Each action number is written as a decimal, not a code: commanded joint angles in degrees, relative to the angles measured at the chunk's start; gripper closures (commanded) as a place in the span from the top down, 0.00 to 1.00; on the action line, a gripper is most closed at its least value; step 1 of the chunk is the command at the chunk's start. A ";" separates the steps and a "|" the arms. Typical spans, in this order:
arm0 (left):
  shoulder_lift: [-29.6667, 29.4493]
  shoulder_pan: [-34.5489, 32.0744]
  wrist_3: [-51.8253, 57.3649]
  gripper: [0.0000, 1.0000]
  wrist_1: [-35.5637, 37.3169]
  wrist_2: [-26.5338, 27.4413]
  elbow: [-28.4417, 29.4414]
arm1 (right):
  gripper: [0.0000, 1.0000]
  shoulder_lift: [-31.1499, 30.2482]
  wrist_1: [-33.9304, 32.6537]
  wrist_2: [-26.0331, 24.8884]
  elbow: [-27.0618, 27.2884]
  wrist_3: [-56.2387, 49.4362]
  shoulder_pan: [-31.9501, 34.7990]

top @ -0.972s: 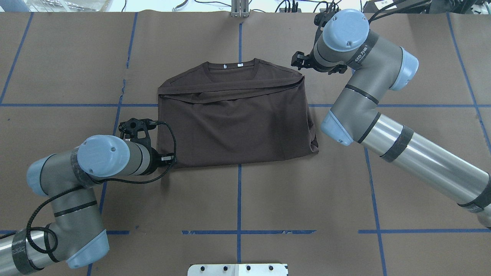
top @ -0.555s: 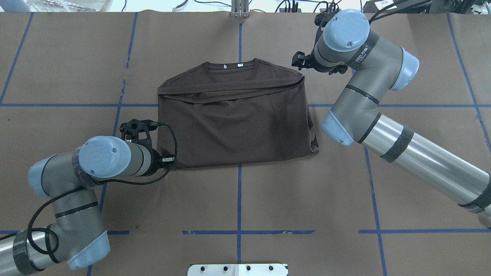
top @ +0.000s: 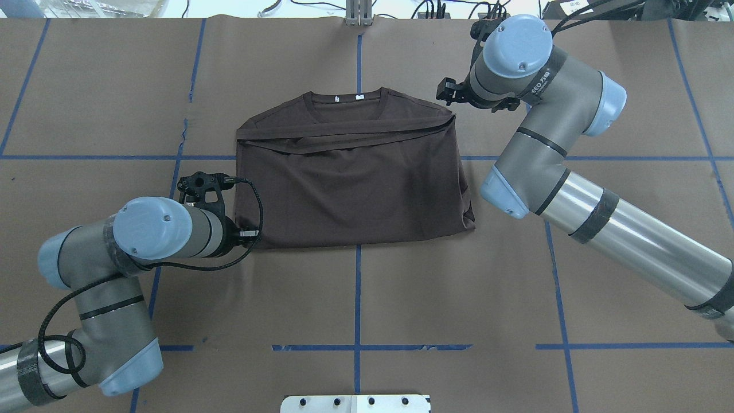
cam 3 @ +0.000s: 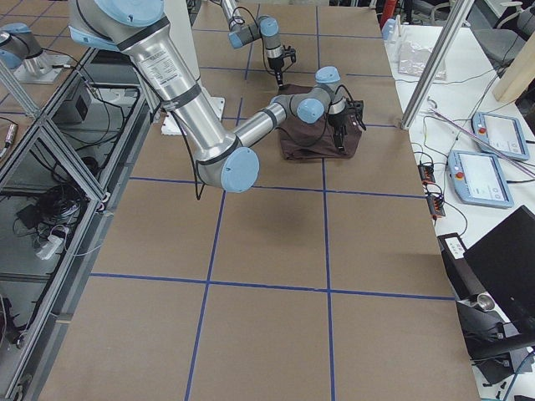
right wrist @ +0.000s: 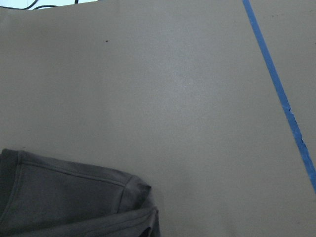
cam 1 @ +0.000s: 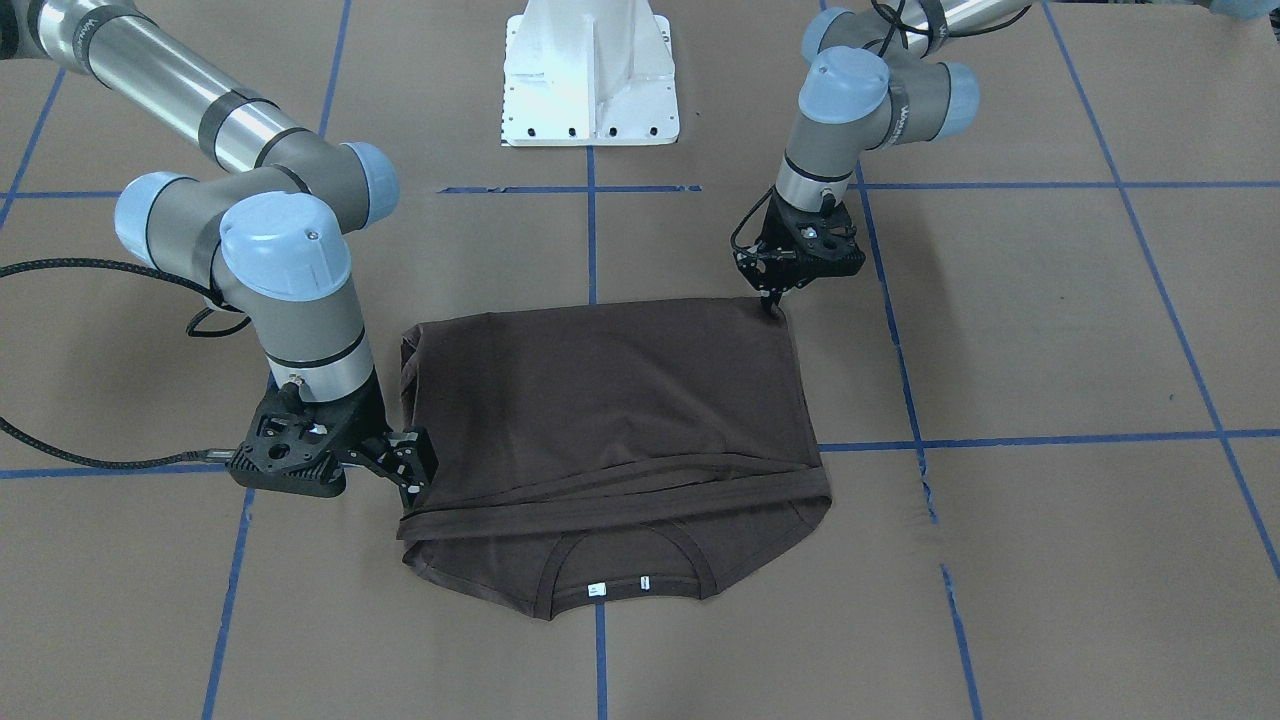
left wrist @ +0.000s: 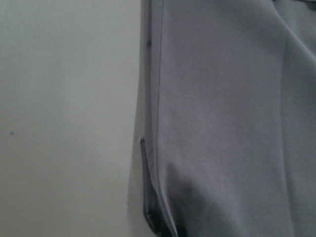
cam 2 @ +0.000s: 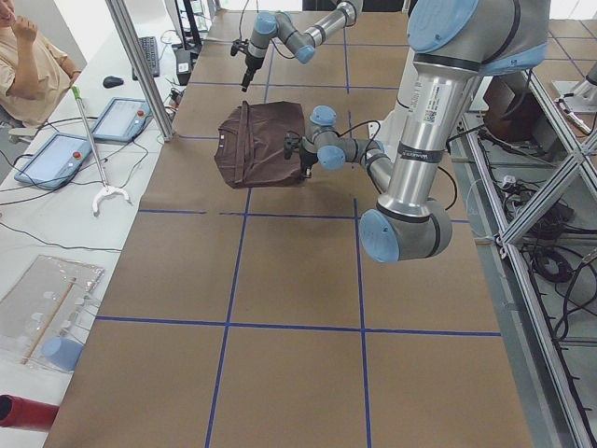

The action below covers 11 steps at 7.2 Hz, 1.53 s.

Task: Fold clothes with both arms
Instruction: 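Grasp the folded side edge of the brown shirt with the left gripper, then fold the side edge with the left gripper toward the shirt's middle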

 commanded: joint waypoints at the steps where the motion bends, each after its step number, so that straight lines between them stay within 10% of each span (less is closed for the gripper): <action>1: -1.00 -8.69 11.00 0.00 -0.83 1.46 6.64 | 1.00 -0.03 0.00 0.00 0.00 0.35 -0.05; 3: -6.68 -18.62 19.91 0.00 -5.63 1.47 18.65 | 1.00 -0.03 0.00 -0.09 0.00 0.70 -0.05; 5: -23.07 -22.78 22.38 0.00 -20.53 1.82 46.79 | 1.00 0.23 0.00 -0.09 0.17 0.88 -0.05; 7: -25.36 -25.78 25.37 0.00 -23.60 1.65 50.98 | 1.00 0.14 -0.09 -0.09 1.84 1.05 -0.32; 8: -24.40 -26.05 30.43 0.99 -23.86 1.39 50.11 | 1.00 0.66 0.00 -0.09 1.85 3.23 -1.10; 11: -19.14 -29.30 35.67 1.00 -23.78 -8.18 41.00 | 0.93 5.93 -0.09 -2.88 0.44 12.11 -6.27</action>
